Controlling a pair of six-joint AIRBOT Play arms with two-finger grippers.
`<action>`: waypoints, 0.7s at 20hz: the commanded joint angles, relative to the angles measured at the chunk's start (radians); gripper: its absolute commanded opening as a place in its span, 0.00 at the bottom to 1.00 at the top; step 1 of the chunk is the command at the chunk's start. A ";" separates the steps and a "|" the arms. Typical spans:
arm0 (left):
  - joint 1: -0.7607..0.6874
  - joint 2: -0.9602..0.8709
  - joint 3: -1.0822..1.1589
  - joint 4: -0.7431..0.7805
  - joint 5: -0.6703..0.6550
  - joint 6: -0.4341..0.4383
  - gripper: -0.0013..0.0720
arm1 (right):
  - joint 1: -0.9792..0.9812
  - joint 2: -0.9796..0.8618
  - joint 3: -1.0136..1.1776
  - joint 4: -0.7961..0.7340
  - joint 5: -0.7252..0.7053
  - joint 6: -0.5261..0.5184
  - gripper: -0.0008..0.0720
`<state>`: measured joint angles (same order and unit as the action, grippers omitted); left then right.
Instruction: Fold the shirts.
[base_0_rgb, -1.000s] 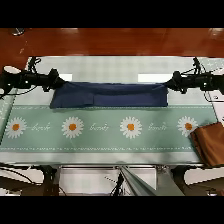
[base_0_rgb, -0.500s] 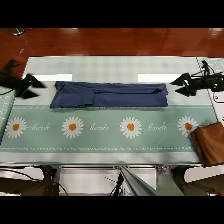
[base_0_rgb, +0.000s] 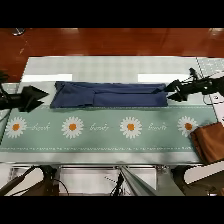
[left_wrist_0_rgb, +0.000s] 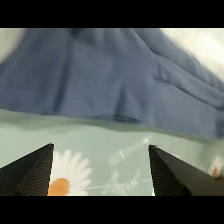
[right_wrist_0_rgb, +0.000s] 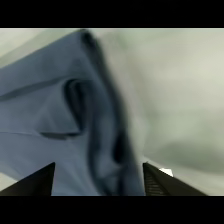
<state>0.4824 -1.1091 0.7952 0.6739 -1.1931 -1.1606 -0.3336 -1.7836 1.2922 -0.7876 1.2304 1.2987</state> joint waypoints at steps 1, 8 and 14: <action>-0.123 0.044 -0.071 -0.099 0.022 0.069 0.97 | 0.094 -0.025 -0.001 0.002 -0.016 -0.005 0.86; -0.393 -0.001 -0.065 -0.102 0.055 0.069 0.04 | 0.131 0.129 -0.002 -0.037 0.047 -0.098 0.04; -0.758 -0.081 0.021 -0.089 0.310 -0.053 0.04 | 0.129 0.649 -0.182 -0.281 0.098 -0.031 0.04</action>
<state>-0.1135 -1.1450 0.7719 0.5743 -1.0363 -1.1187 -0.2054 -1.3598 1.1984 -0.9443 1.2964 1.2308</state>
